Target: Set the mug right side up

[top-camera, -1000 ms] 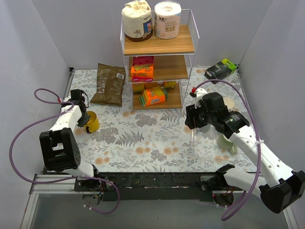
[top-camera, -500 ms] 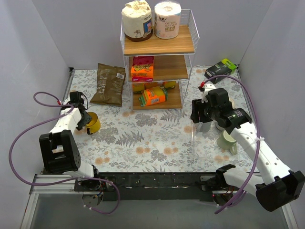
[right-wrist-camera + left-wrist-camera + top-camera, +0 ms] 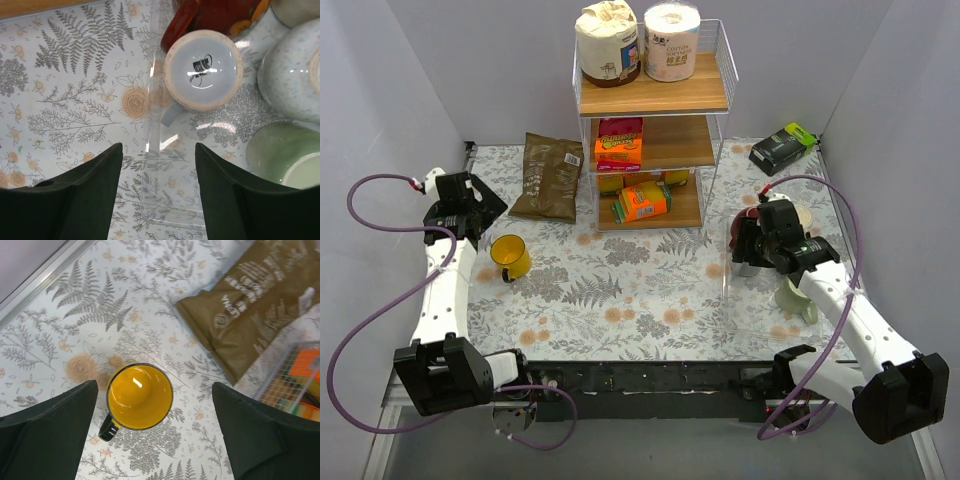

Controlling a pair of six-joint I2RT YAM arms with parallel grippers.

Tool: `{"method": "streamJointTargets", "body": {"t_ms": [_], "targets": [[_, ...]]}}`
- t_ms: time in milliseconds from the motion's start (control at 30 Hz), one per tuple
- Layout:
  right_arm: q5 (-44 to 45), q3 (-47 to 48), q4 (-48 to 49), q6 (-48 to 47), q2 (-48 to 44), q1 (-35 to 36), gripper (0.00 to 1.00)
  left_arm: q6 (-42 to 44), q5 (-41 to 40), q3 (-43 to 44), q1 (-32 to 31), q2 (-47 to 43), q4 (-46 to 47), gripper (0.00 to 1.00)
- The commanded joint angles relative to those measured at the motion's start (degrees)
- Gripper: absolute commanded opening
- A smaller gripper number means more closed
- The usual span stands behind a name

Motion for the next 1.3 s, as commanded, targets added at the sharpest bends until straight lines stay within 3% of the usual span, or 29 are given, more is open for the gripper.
{"method": "streamJointTargets", "body": {"t_ms": [0,300,567,933,1167,1267], "targets": [[1.87,-2.94,5.13,7.37,1.62,-0.14,0.64,4.41,7.78,1.66,0.24,-4.29,2.19,0.98],[6.61,-6.72,8.74,18.00,6.72,-0.23,0.58,-0.67,9.29,-2.55,0.24,-8.78,8.97,0.98],[8.72,-7.95,12.87,20.56,11.64,-0.14,0.52,0.02,15.17,-3.09,0.24,-10.36,11.35,0.98],[11.98,-8.39,14.45,22.67,14.81,0.12,0.41,-3.06,32.57,-4.75,0.24,-13.79,19.52,0.98],[18.56,-5.23,10.33,26.62,18.41,3.63,0.38,-8.24,44.08,-7.47,0.24,-13.09,24.08,0.98],[20.67,-3.83,8.39,27.85,20.08,4.95,0.34,-8.86,45.41,-8.36,0.15,-13.44,24.88,0.98]]}}
